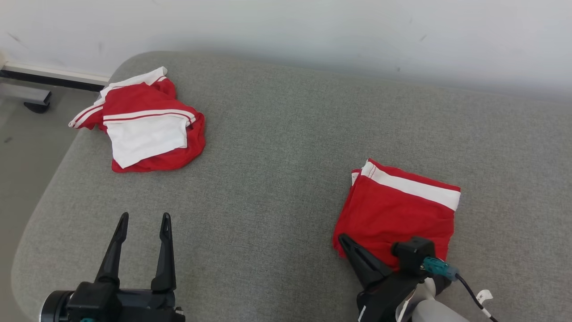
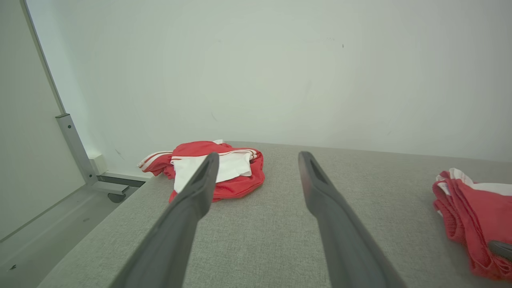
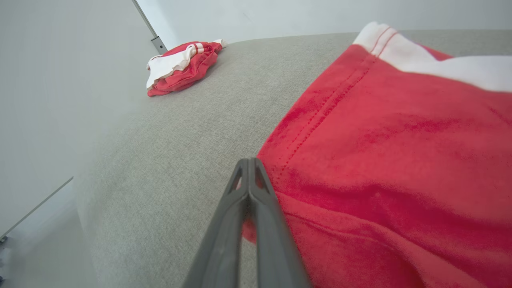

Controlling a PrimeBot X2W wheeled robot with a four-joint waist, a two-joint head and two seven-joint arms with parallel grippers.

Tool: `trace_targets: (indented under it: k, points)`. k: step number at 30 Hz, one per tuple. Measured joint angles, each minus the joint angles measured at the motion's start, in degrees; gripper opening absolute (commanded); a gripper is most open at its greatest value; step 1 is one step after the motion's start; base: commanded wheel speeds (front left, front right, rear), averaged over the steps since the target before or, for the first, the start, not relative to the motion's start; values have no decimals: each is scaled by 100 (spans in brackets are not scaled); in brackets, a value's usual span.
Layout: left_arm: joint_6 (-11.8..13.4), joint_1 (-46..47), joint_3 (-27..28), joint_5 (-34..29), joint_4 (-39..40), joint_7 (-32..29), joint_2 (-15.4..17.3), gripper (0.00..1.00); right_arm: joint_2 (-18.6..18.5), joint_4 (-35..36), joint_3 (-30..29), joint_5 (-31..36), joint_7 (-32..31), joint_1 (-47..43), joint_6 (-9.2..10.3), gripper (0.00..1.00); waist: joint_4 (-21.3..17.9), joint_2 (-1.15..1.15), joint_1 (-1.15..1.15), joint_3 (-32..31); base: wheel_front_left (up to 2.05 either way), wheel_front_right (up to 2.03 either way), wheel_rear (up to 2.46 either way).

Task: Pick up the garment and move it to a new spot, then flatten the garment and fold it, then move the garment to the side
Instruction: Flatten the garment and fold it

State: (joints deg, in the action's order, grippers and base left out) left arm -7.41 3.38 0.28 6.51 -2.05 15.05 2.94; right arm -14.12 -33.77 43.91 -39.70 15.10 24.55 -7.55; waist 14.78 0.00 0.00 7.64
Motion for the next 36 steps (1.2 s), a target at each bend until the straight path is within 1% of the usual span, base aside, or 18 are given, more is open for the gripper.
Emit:
trace_targets:
  k: [5, 8, 11, 20, 21, 22, 24, 25, 26, 36]
  points:
    - [0, 3, 14, 7, 5, 0, 0, 100, 177, 88, -57, 55, 1, -38, 0, 0, 17, 0, 0, 28, 0, 0, 0]
    - [1, 1, 19, 7, 7, 0, 1, 100, 243, 212, -300, 110, 2, -44, 0, 0, -10, 0, 0, 13, 0, 0, 0]
    - [3, -14, 45, 3, 7, 0, 0, 100, 238, 394, -635, 227, 2, -112, 0, 0, -75, 0, 0, -24, 0, 0, 0]
    - [8, -121, 125, -89, 8, 0, 1, 100, 129, 1081, -1971, 690, 3, -613, 0, 0, -429, 0, 0, -186, 0, 0, 0]
    - [8, -121, 125, -89, 8, 0, 1, 100, 129, 1081, -1971, 690, 3, -613, 0, 0, -429, 0, 0, -186, 0, 0, 0]
    - [8, -141, 135, -93, 10, 0, 2, 100, 131, 1227, -2234, 798, 3, -767, 0, 0, -521, 0, 0, -222, 0, 0, 0]
    - [7, -175, 153, -98, 10, 0, 4, 100, 152, 1392, -2487, 842, 3, -933, 0, 0, -618, 0, 0, -255, 0, 0, 0]
    - [7, -175, 153, -98, 10, 0, 4, 100, 152, 1392, -2487, 842, 3, -933, 0, 0, -618, 0, 0, -255, 0, 0, 0]
    - [5, -197, 168, -103, 7, 0, 10, 100, 172, 1562, -2746, 924, 3, -1096, 0, 0, -717, 0, 0, -287, 0, 0, 0]
    - [0, -385, 224, -136, -10, 0, 37, 100, 301, 2178, -3437, 1628, 3, -1950, 0, 0, -1178, 0, 0, -467, 0, 0, 0]
